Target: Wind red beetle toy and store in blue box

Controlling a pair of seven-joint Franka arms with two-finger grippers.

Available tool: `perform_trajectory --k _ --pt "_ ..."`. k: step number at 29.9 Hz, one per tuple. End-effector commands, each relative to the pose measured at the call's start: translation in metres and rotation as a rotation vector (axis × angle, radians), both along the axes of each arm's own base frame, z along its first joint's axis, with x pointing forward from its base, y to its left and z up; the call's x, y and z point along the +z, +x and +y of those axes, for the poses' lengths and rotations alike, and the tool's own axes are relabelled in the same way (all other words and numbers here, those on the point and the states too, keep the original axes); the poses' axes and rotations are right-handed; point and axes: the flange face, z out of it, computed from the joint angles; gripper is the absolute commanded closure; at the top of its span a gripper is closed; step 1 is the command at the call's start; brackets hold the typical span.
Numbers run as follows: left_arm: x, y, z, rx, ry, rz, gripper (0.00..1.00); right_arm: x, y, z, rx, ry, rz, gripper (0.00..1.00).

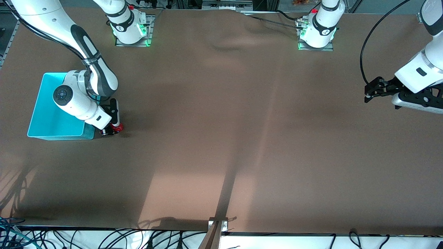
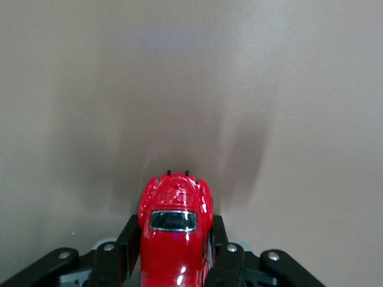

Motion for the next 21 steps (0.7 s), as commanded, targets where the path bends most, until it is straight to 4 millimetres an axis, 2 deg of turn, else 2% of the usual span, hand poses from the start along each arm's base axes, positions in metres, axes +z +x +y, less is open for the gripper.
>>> perform_trajectory --k 1,7,11,15,18,21 --pt "0.009 -0.010 0.002 -0.014 0.006 0.027 0.00 0.039 0.026 0.009 -0.016 0.014 0.041 0.88" --pt "0.009 -0.016 0.005 -0.006 0.005 0.082 0.00 0.086 0.054 0.011 -0.072 0.010 0.120 0.88" --pt "0.007 -0.018 0.009 0.036 -0.036 0.100 0.00 0.118 0.062 -0.001 -0.120 -0.002 0.159 0.88" --pt "0.003 -0.018 0.023 0.070 -0.064 0.118 0.00 0.147 0.059 -0.029 -0.166 -0.019 0.176 0.88" --pt "0.003 -0.017 0.020 0.082 -0.074 0.119 0.00 0.169 0.051 -0.046 -0.196 -0.028 0.188 0.88" --pt "0.000 -0.013 0.019 0.092 -0.074 0.125 0.00 0.180 0.040 -0.060 -0.212 -0.037 0.230 0.88"
